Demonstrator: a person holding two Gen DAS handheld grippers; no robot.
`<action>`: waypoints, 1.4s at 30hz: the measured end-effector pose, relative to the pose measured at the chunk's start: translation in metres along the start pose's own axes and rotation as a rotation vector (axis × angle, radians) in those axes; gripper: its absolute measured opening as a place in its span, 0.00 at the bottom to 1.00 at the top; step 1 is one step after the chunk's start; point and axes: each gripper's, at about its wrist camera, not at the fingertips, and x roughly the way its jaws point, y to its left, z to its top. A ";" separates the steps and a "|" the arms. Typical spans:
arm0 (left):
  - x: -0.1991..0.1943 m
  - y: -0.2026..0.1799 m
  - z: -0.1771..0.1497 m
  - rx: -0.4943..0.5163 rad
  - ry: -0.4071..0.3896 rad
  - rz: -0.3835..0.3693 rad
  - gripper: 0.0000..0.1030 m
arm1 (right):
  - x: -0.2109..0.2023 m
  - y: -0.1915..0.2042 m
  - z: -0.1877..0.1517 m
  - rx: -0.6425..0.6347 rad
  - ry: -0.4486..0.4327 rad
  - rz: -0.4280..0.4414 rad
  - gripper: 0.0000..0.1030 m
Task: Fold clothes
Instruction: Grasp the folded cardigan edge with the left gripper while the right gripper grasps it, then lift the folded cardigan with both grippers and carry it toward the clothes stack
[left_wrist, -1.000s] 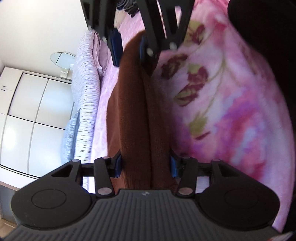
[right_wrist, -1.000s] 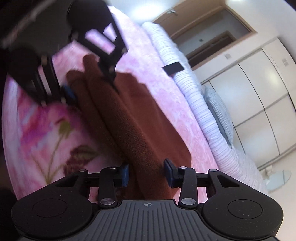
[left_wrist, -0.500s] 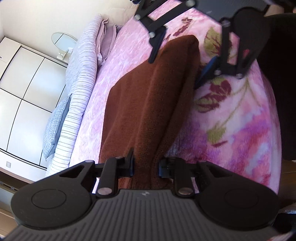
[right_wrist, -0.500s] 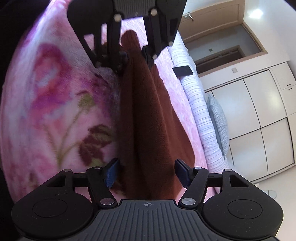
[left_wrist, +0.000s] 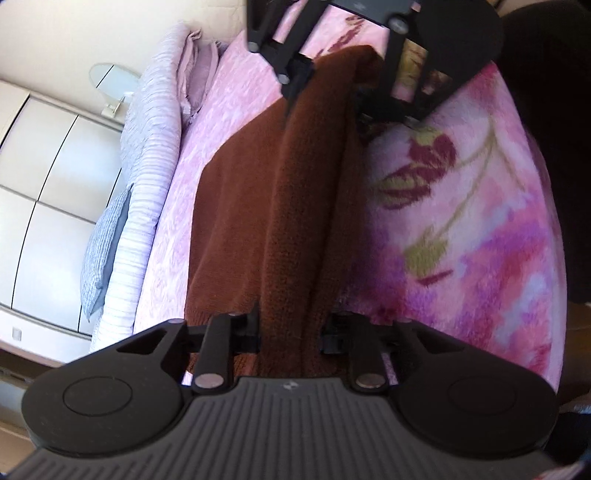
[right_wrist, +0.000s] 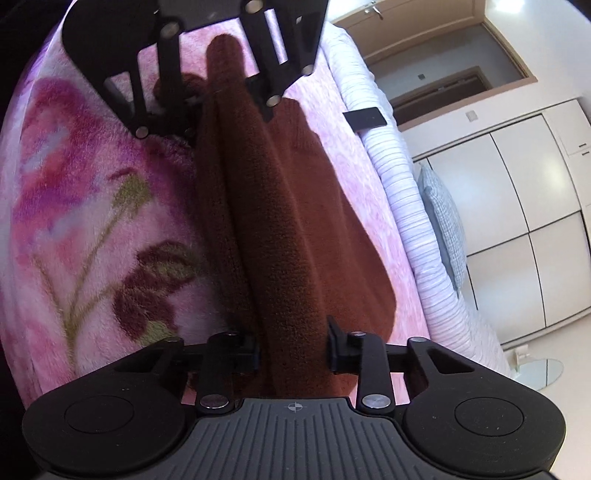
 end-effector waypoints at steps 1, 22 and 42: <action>-0.002 0.003 0.000 0.002 -0.002 0.003 0.17 | -0.003 -0.003 0.003 0.000 -0.003 -0.006 0.25; -0.069 0.035 0.023 0.090 -0.105 0.108 0.16 | -0.103 -0.029 0.034 -0.003 -0.006 -0.122 0.24; -0.065 0.068 0.070 0.096 -0.144 0.156 0.16 | -0.105 -0.072 0.017 0.044 -0.014 -0.177 0.24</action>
